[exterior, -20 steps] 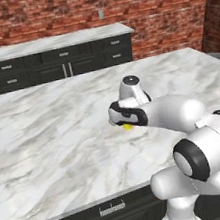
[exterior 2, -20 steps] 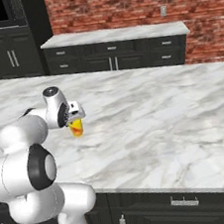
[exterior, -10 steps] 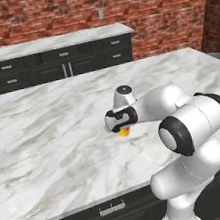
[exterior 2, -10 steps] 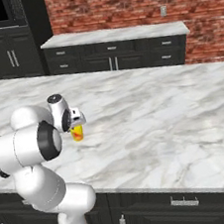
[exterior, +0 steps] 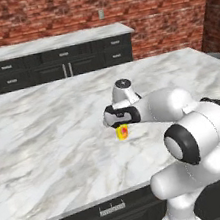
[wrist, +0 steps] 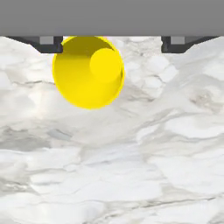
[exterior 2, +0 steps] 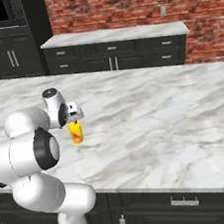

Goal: Place the pitcher and cup on the dining counter for serving.

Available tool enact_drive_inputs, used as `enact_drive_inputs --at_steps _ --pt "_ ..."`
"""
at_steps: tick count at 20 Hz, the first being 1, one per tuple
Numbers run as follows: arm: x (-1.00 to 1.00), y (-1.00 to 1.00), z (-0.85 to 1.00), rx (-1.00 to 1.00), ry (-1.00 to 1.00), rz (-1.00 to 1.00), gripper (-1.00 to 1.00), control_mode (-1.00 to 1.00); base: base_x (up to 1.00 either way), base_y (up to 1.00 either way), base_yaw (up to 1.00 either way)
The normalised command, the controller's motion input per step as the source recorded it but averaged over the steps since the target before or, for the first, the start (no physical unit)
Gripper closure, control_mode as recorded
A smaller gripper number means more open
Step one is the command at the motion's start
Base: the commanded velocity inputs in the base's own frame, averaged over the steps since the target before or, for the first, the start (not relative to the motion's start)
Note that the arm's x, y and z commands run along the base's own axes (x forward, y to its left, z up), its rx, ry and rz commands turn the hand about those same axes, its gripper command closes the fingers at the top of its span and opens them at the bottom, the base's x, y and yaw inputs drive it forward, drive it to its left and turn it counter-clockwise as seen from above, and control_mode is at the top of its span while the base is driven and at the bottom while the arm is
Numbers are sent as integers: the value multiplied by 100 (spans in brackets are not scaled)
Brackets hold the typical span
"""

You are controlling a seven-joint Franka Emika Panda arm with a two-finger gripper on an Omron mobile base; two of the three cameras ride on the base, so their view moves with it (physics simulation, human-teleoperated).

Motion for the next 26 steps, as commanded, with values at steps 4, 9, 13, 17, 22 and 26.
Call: enact_drive_inputs --at_steps 4,9,13,17,22,26 --pt "-73 0 83 0 -26 -8 -100 -100 0 0 0" --pt "-100 -3 85 0 -45 -6 -100 -100 0 0 0" --pt "-100 -9 77 0 -51 -1 -100 -100 0 0 0" --pt "-100 -9 83 -1 -52 0 -100 -100 0 0 0" --pt "-100 -4 99 -2 -40 0 -100 -100 0 0 0" --pt "-94 -16 76 0 -26 -5 -100 -100 0 0 0"
